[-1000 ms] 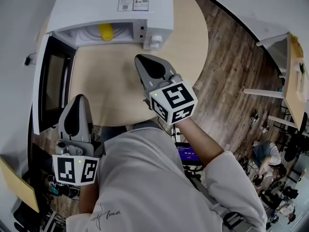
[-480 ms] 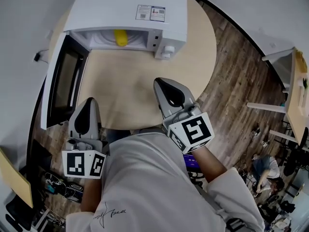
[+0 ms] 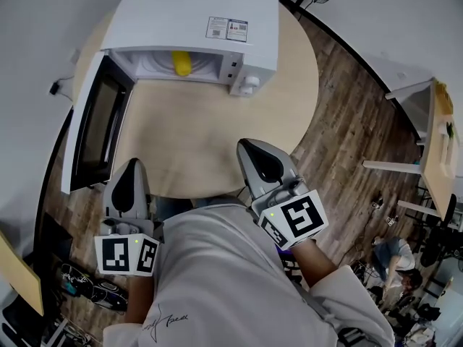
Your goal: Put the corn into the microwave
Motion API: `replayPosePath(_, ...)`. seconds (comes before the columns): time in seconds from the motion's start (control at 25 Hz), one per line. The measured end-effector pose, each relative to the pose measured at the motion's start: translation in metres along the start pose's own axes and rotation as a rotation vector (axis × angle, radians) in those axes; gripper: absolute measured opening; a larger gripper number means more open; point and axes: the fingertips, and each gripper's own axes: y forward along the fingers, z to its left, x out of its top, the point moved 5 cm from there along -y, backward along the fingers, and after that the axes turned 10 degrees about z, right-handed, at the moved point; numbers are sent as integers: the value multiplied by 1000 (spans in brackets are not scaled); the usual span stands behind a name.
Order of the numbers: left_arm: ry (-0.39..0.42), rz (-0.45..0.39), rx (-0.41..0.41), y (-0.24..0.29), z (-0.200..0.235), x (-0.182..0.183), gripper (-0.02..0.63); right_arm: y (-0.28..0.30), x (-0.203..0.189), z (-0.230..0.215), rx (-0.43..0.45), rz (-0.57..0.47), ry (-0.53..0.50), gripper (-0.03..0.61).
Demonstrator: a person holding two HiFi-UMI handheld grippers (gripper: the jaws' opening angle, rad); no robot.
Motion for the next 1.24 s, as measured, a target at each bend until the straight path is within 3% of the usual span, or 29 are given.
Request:
replayPosePath(0.44,21,-13,26,-27,-3,7,-8,-19,-1,-4,38,1,16,11)
replayPosePath(1.24,48,13,-32,-28,-9,-3,-8,-29,6,0,45,-4,-21,11)
